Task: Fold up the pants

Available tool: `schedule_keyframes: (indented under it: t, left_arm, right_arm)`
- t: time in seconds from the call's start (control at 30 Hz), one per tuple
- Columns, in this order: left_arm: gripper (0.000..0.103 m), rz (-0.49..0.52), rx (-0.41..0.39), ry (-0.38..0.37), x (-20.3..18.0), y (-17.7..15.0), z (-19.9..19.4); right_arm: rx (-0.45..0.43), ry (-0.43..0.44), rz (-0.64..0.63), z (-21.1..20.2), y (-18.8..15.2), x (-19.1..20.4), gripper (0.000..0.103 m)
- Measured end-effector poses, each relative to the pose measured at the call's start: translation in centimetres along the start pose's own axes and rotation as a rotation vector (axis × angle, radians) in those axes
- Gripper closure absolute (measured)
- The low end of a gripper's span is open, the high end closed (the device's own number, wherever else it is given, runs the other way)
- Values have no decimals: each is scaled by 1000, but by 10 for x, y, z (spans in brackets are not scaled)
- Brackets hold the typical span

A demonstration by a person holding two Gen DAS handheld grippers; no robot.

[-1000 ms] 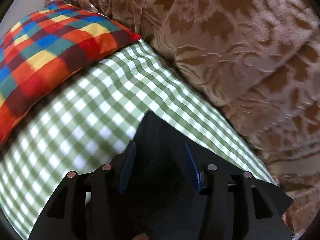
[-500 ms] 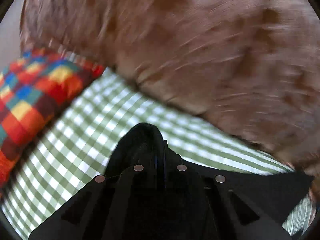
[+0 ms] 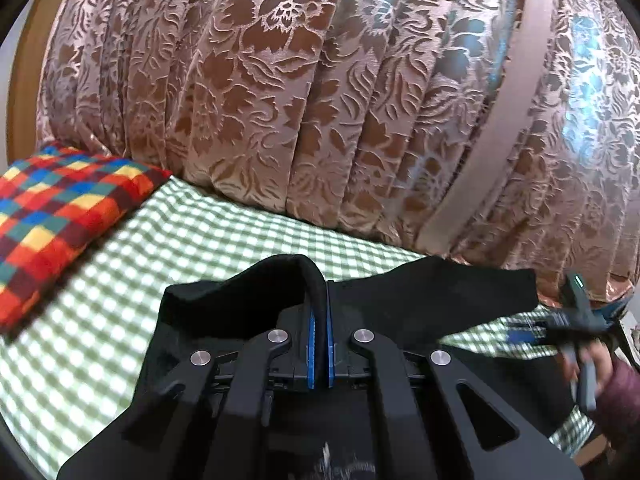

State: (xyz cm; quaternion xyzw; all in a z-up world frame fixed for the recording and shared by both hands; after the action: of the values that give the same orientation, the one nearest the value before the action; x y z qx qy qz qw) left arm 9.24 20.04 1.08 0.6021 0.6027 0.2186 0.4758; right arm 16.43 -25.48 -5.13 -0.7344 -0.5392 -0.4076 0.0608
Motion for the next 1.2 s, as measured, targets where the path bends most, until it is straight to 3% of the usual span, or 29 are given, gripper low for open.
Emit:
schedule_keyframes:
  t: [0.1, 0.27, 0.43, 0.57, 0.63, 0.8, 0.93, 1.07, 1.2]
  left_arm:
    - [100, -24, 6, -4, 1, -10, -10]
    - [100, -37, 14, -10, 3, -21, -19]
    - [100, -23, 23, -17, 5, -21, -18]
    - [100, -4, 21, -17, 7, -9, -12]
    - [100, 9, 5, -9, 7, 2, -8]
    - [100, 30, -81, 44, 15, 47, 2]
    - [100, 18, -105, 91, 26, 63, 1]
    - [100, -45, -80, 124, 45, 41, -11]
    - [100, -115, -14, 152, 61, 2, -16]
  right_arm:
    - [-2, 62, 76, 18, 37, 6, 53]
    - [-22, 77, 182, 46, 94, 11, 55]
    - [-41, 1, 299, 69, 136, -7, 56]
    - [-11, -74, 271, 77, 153, -12, 93]
    - [-21, -95, 214, 71, 154, -7, 97]
    - [-82, -53, 136, 30, 141, 5, 98]
    - [-134, 12, 78, -21, 100, 9, 98]
    - [-144, 60, 48, -63, 28, 0, 98]
    - [-107, 54, 66, -79, -43, -16, 99]
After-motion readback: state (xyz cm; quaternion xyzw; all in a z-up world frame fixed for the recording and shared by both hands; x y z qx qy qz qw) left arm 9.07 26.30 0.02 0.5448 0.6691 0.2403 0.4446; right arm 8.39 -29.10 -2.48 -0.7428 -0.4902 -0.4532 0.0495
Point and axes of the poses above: each gripper's, at about its wrist camera, not at the fingertips, and z roughly the way its jaws point, x to its left, y to its top, the point moved 1 cm from there along z, roughly the way its jaws point, and after that the axes turned 1 degree about -x, right-handed, at the moved point
